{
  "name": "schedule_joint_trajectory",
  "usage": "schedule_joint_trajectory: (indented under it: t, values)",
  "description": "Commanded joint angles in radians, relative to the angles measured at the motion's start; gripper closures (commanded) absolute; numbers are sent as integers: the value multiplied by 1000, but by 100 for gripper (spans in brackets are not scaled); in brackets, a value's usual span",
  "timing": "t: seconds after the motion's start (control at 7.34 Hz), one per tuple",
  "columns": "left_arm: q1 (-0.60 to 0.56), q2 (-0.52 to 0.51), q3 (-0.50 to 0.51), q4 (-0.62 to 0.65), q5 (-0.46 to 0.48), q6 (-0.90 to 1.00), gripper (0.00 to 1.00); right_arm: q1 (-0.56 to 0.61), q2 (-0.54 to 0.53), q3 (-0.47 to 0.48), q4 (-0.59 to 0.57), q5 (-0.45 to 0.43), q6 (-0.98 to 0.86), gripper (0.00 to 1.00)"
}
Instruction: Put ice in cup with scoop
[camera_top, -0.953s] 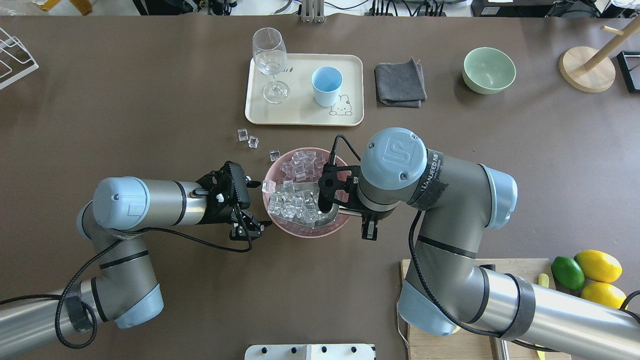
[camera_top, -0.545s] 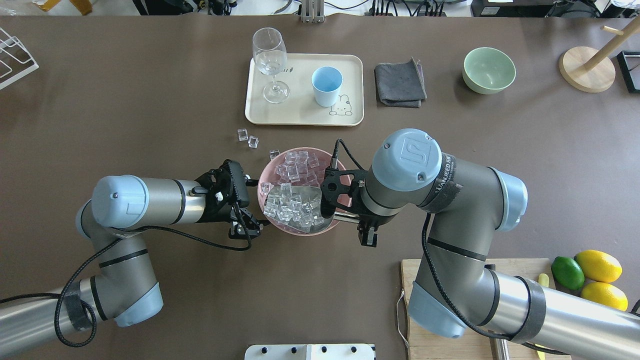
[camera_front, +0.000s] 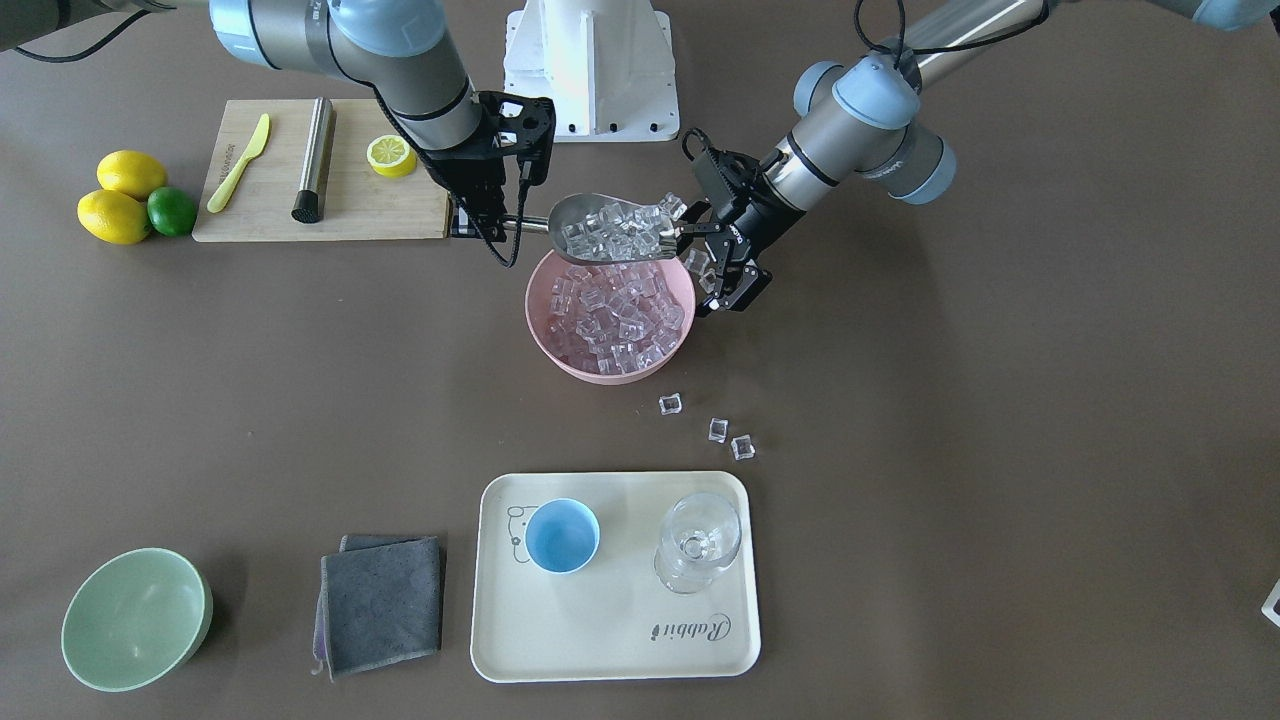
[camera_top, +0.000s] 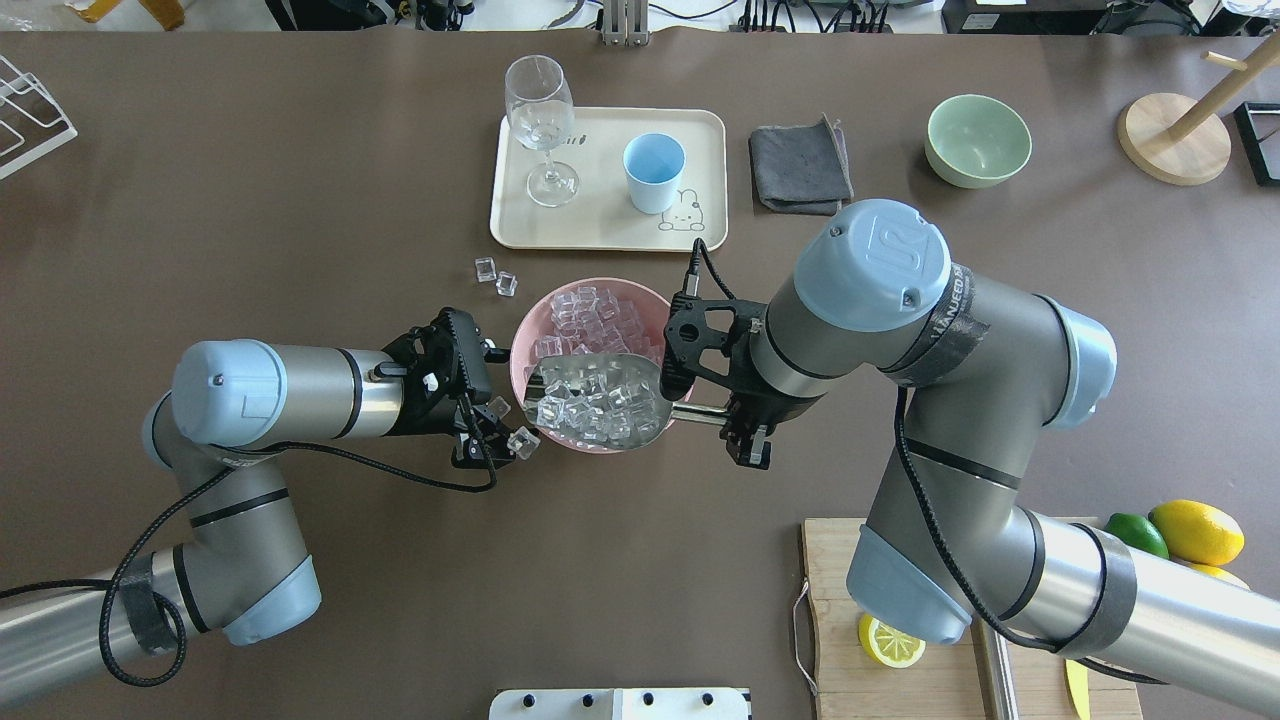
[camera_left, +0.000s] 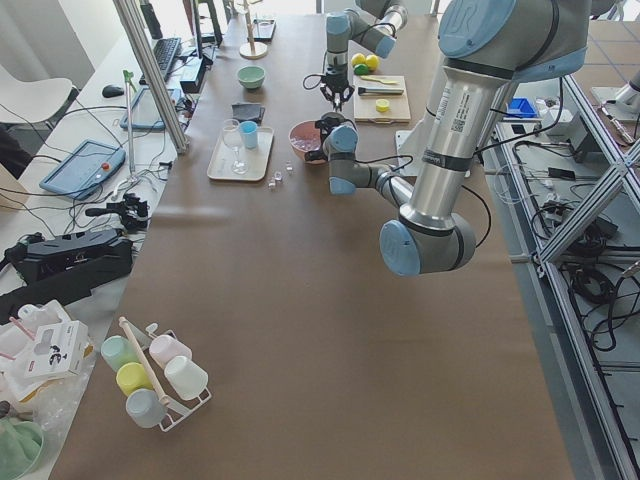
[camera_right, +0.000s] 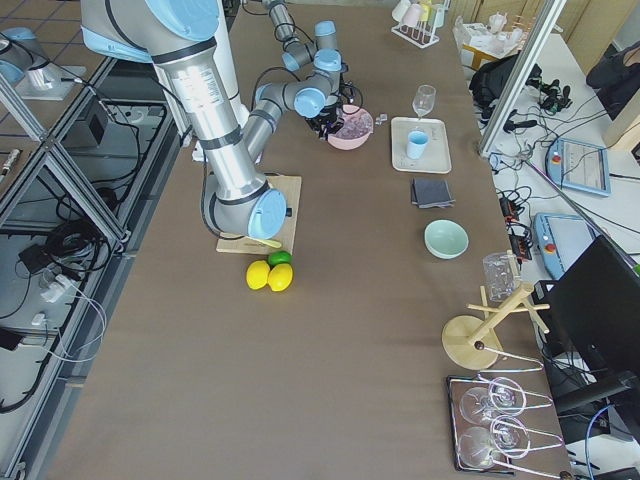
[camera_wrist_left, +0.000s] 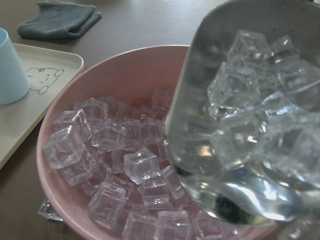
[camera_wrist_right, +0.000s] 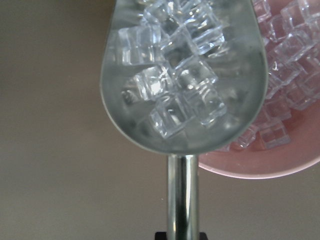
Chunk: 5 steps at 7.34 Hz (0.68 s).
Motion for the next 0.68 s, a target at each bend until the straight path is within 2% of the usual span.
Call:
schedule_joint_trajectory:
  t: [0.0, 0.54]
  values:
    - [-9, 26, -28, 7, -18, 0, 2, 45, 0, 1, -2, 38, -3, 100]
    - [-13, 37, -39, 7, -17, 2, 2, 88, -8, -1, -10, 85, -1, 100]
